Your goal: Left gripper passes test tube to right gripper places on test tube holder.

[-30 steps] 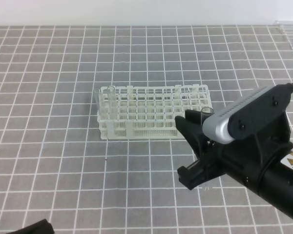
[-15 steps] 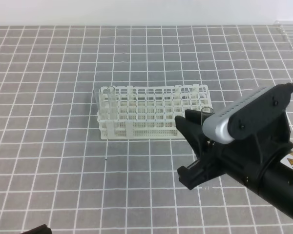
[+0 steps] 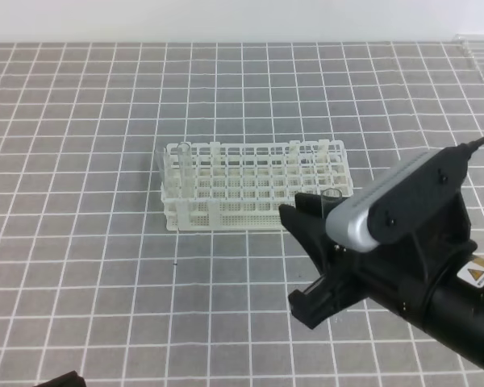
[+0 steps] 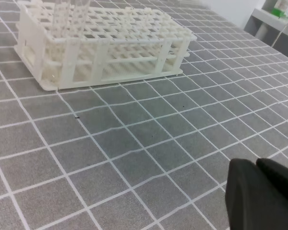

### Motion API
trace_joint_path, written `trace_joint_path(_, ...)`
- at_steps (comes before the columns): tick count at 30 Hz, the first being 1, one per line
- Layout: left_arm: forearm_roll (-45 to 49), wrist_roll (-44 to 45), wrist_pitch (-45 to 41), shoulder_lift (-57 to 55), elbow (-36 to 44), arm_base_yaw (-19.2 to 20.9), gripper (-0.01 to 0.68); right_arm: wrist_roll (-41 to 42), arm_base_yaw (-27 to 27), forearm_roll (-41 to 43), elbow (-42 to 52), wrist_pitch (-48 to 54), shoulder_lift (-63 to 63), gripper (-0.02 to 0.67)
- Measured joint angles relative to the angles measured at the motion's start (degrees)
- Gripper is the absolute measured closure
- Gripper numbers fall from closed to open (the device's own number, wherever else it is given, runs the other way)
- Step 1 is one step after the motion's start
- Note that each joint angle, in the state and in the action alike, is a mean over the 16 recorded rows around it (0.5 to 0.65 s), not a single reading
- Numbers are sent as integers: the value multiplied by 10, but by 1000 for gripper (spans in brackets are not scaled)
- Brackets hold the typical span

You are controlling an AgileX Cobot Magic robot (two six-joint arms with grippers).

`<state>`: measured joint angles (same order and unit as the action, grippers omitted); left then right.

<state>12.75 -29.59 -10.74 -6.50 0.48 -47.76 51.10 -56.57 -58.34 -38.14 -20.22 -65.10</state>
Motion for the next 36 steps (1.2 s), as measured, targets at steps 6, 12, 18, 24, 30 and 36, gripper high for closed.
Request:
trace_joint_path(6, 2, 0, -1, 2, -1, 0, 673, -168, 20, 174, 9, -65, -20, 561)
trace_joint_path(12, 4, 0, 0, 0, 0, 0, 673, -350, 55, 357, 3, -177, -79, 561)
trace_joint_path(18, 6, 0, 0, -1, 1, 0, 673, -432, 89, 441, -54, -251, -174, 562)
trace_joint_path(24, 6, 0, 2, -2, 2, 0, 674, -426, 100, 449, -145, -265, -279, 562)
trace_joint_path(30, 6, 0, 1, -1, 2, 0, 674, -409, 104, 449, -230, -248, -366, 562)
trace_joint_path(36, 6, 0, 1, -1, 1, 0, 674, -405, 112, 448, -280, -235, -420, 562)
